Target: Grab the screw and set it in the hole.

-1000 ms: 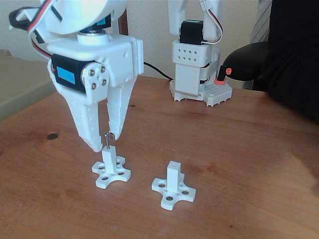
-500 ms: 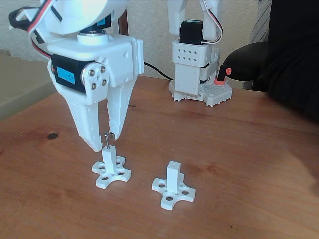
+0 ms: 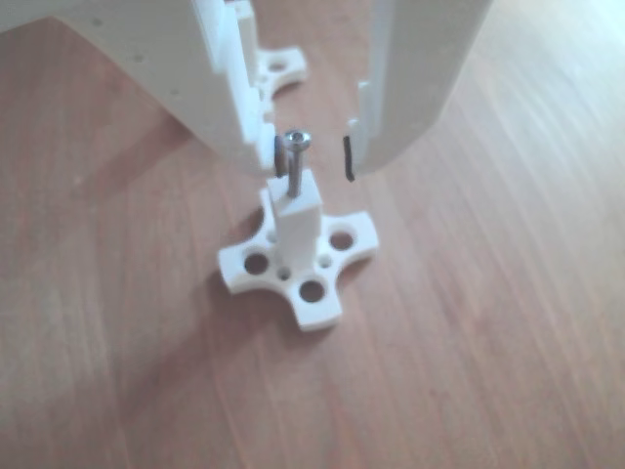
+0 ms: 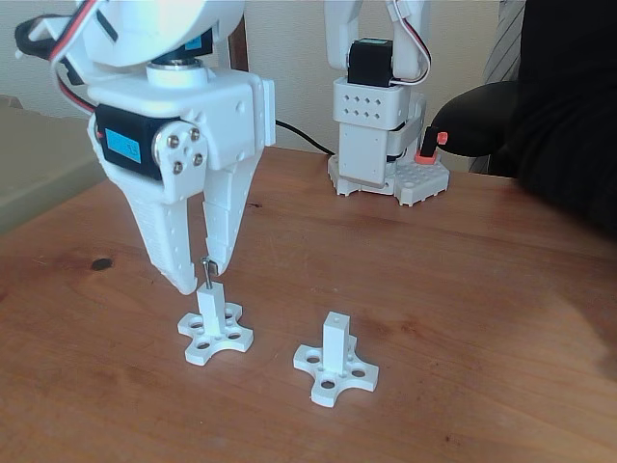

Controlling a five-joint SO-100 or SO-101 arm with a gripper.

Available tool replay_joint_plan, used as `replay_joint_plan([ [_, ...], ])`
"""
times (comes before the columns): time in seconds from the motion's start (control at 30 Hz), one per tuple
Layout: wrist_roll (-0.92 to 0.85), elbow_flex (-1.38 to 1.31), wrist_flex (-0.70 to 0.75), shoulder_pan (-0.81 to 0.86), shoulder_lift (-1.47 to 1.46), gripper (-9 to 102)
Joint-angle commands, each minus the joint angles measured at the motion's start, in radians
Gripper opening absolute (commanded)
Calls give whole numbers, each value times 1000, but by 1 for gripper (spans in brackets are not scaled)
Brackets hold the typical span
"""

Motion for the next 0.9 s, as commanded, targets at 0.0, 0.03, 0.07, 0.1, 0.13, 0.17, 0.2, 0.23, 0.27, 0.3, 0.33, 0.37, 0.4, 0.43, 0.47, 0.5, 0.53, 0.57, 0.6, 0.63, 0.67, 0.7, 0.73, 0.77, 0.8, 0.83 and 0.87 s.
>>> replay_joint_plan([
  [0.0,-15,-78,-9,3,32,6],
  [0.03,-17,-77,-11,3,32,6],
  [0.07,-17,-77,-12,5,32,6],
  [0.1,-18,-77,-12,5,32,6],
  [0.13,-18,-77,-12,5,32,5],
  [0.17,-20,-77,-12,6,32,5],
  [0.2,-20,-77,-14,6,32,5],
  [0.23,-21,-77,-15,6,32,5],
  [0.27,-21,-77,-15,6,32,4],
  [0.3,-21,-77,-15,6,32,4],
  [0.33,-21,-77,-17,8,32,4],
  [0.37,-23,-77,-17,8,32,4],
  [0.4,-23,-77,-17,8,32,3],
  [0.43,-23,-77,-17,8,32,3],
  [0.47,-25,-77,-17,9,32,3],
  [0.5,-25,-77,-17,9,32,3],
  [0.53,-25,-77,-17,9,32,2],
  [0.57,-26,-77,-18,9,32,2],
  [0.6,-26,-77,-18,9,32,2],
  [0.63,-26,-75,-20,9,32,2],
  [0.67,-26,-75,-21,9,32,2],
  [0.7,-26,-75,-21,9,32,2],
  [0.73,-26,-75,-25,9,32,1],
  [0.77,-26,-75,-26,9,32,1],
  [0.8,-28,-74,-28,9,32,0],
  [0.83,-29,-74,-29,9,32,0],
  [0.87,-29,-72,-29,9,32,-1],
])
